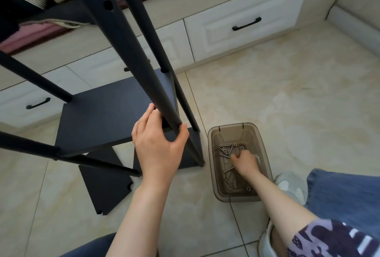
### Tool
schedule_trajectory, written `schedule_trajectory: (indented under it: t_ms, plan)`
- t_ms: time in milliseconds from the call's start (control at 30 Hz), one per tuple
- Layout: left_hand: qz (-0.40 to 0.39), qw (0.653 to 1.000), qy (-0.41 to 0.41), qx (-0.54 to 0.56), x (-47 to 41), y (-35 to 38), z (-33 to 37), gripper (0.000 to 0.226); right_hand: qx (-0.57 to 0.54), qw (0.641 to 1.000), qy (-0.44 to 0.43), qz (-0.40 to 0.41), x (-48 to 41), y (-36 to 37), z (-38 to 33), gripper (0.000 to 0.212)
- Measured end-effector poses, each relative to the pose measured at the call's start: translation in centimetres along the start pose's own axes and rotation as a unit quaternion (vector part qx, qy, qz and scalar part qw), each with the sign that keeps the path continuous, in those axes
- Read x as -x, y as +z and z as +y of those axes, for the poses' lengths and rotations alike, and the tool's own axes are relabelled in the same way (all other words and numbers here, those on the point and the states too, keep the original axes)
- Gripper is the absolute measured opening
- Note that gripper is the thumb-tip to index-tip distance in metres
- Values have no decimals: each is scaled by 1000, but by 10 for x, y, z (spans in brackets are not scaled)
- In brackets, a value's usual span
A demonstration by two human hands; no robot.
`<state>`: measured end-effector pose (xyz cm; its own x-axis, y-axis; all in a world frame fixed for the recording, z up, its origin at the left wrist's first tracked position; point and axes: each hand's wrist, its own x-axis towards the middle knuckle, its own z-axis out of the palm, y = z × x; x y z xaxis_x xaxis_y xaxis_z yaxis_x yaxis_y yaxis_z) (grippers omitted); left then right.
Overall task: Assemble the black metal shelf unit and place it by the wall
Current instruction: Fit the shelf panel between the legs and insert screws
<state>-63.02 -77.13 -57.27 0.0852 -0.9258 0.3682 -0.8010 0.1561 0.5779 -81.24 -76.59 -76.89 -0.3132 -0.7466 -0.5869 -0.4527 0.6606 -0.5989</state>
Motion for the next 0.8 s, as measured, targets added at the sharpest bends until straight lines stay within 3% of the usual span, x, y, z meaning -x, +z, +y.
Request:
schedule_trajectory:
  t_ms: [233,400,533,633,800]
  plan:
    - [-69,997,43,4,-14,-21,4,29,-183,977,-90,67,28,-22,-51,33]
    - [-111,992,31,-49,-29,-31,8,53,-341,927,-145,64,53,-39,-102,37]
    - [-205,977,-15,-61,-40,-38,11,73,-334,920,-203,18,72,-31,-137,36]
    - [-265,961,-20,-81,-44,-38,11,70,-317,921,-225,-33,81,-20,-152,37]
    - [-282,955,-24,-89,-50,-34,5,65,-305,926,-216,-46,83,-7,-162,45]
